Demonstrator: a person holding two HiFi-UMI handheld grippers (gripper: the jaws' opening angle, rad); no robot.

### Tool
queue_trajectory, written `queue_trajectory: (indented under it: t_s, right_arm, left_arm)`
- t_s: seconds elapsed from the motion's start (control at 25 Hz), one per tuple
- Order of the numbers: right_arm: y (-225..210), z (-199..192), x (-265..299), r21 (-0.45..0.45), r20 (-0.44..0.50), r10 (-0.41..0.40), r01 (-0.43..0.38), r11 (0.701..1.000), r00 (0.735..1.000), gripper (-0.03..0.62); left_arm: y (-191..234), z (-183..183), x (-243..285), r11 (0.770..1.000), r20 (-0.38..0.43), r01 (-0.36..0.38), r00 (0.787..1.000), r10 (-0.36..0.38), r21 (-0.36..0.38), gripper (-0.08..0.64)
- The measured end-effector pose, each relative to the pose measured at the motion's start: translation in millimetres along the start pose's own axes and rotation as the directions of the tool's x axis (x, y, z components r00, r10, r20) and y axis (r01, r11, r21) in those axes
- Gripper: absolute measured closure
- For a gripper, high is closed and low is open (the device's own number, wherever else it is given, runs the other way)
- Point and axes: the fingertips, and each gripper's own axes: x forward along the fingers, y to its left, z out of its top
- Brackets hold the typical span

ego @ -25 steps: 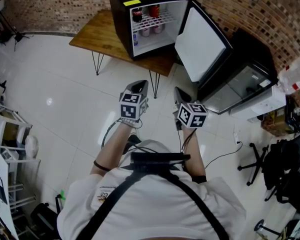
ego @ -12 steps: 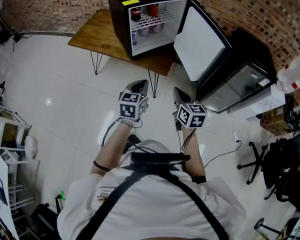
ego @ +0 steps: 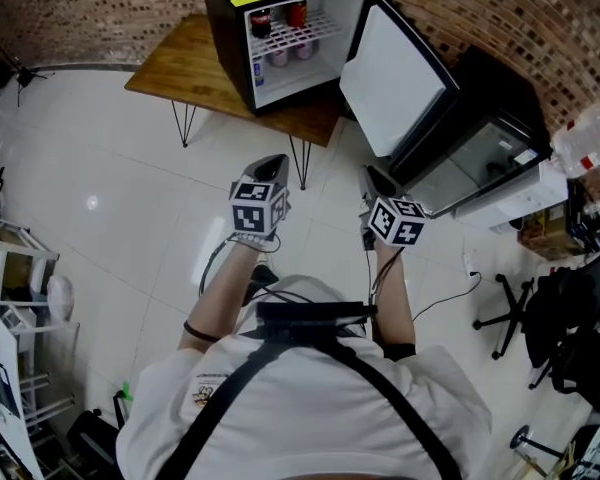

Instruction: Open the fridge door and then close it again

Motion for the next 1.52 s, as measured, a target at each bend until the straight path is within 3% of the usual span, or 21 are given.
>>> queue_trajectory:
  t_s: [0.24, 0.6, 1.0, 1.08, 1.28, 1.52]
  right_arm:
    - [-82.0, 4.0, 7.5, 0.035, -0.026, -0.128, 0.129, 0.991, 0.991, 0.345]
    - [-190.8, 31.7, 33.4, 0.049, -0.074, -0.267, 0.271, 0.961, 0.961, 0.212]
    - [-233.7, 43.1, 77.1, -0.016, -0.134, -0.325, 0.326, 0.945, 0.936, 0.210]
    - [-236.3, 45.2, 80.5, -0.019, -0.134, -0.334, 0.334, 0.942, 0.933, 0.239]
    - [-232.8, 43.1, 85.3, -0.034, -0.146, -0.357, 0.355, 0.934, 0.923, 0.276]
    - [-213.6, 39.1, 86.6, -0.026, -0.143, -0.325, 0.325, 0.945, 0.935, 0.311]
  left_arm:
    - [11.3, 2.8, 10.5, 1.000, -0.003, -0.006, 1.000, 0.006, -0.014, 0.560]
    - [42.4, 13.9, 25.3, 0.999, -0.013, -0.034, 0.999, 0.034, -0.026, 0.560]
    - [72.9, 4.1, 20.9, 0.994, -0.032, -0.086, 0.996, 0.084, -0.065, 0.560]
    - [76.7, 1.9, 17.9, 0.992, -0.035, -0.099, 0.995, 0.096, -0.074, 0.560]
    - [92.0, -3.1, 7.8, 0.988, -0.037, -0.124, 0.992, 0.121, -0.096, 0.560]
    - [97.2, -3.3, 1.0, 0.985, -0.026, -0.132, 0.991, 0.130, -0.112, 0.560]
